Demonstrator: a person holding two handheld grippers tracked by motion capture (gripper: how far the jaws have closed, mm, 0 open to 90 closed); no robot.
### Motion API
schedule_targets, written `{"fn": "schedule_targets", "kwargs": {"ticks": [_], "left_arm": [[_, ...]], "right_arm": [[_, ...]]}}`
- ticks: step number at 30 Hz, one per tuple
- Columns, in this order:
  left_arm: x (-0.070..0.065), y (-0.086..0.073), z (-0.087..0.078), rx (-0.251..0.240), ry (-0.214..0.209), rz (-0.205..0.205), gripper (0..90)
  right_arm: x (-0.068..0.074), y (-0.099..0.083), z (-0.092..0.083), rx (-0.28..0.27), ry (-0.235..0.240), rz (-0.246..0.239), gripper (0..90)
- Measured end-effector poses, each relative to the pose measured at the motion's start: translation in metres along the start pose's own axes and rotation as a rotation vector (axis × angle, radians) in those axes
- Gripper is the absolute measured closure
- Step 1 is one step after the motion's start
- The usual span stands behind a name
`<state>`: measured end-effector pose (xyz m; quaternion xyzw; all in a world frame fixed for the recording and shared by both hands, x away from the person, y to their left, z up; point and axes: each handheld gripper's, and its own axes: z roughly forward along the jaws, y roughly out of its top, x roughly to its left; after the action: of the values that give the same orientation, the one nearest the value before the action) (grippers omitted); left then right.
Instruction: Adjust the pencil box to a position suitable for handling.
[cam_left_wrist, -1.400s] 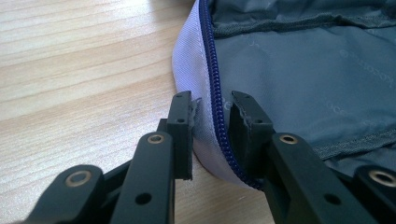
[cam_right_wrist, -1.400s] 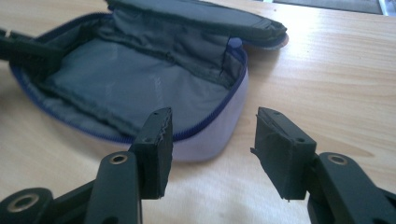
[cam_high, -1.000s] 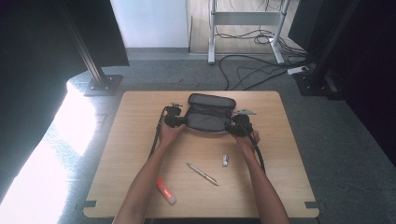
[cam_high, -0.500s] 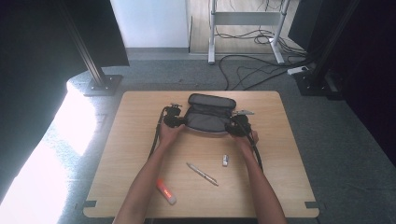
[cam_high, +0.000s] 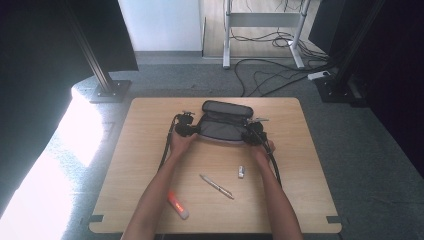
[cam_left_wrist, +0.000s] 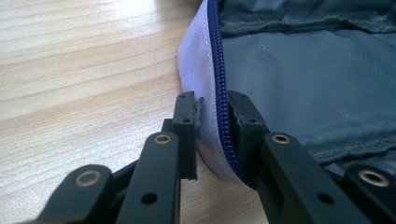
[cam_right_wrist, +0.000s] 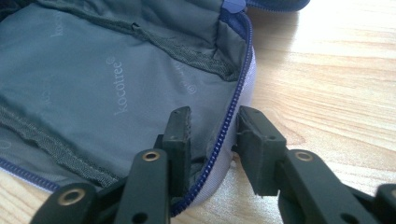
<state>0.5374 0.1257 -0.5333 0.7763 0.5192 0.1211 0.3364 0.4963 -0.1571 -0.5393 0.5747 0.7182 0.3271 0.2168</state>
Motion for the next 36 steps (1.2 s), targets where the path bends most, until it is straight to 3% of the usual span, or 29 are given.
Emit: {"fn": "schedule_targets", "kwargs": {"ticks": [5, 8, 11, 17, 27, 36], "left_arm": [[-0.002, 0.000, -0.001, -0.002, 0.010, 0.011, 78.8], [-0.002, 0.000, -0.002, 0.006, 0.000, 0.021, 81.4], [-0.002, 0.000, -0.003, 0.008, -0.003, 0.029, 82.7], [-0.001, 0.001, -0.006, 0.008, -0.011, 0.029, 84.6], [-0.002, 0.003, -0.022, -0.033, -0.025, 0.039, 85.4], [-0.005, 0.008, -0.049, -0.082, -0.033, 0.055, 85.3]], "right_arm": [[0.000, 0.000, 0.000, -0.002, -0.013, 0.021, 72.3], [-0.001, 0.000, -0.001, -0.014, -0.041, 0.045, 82.8], [0.000, 0.000, -0.002, -0.028, -0.048, 0.042, 85.3], [0.001, 0.000, -0.005, -0.042, -0.036, 0.047, 86.0], [0.004, 0.004, -0.018, -0.098, -0.026, 0.037, 86.2], [0.007, 0.009, -0.032, -0.143, -0.006, 0.030, 86.4]]}}
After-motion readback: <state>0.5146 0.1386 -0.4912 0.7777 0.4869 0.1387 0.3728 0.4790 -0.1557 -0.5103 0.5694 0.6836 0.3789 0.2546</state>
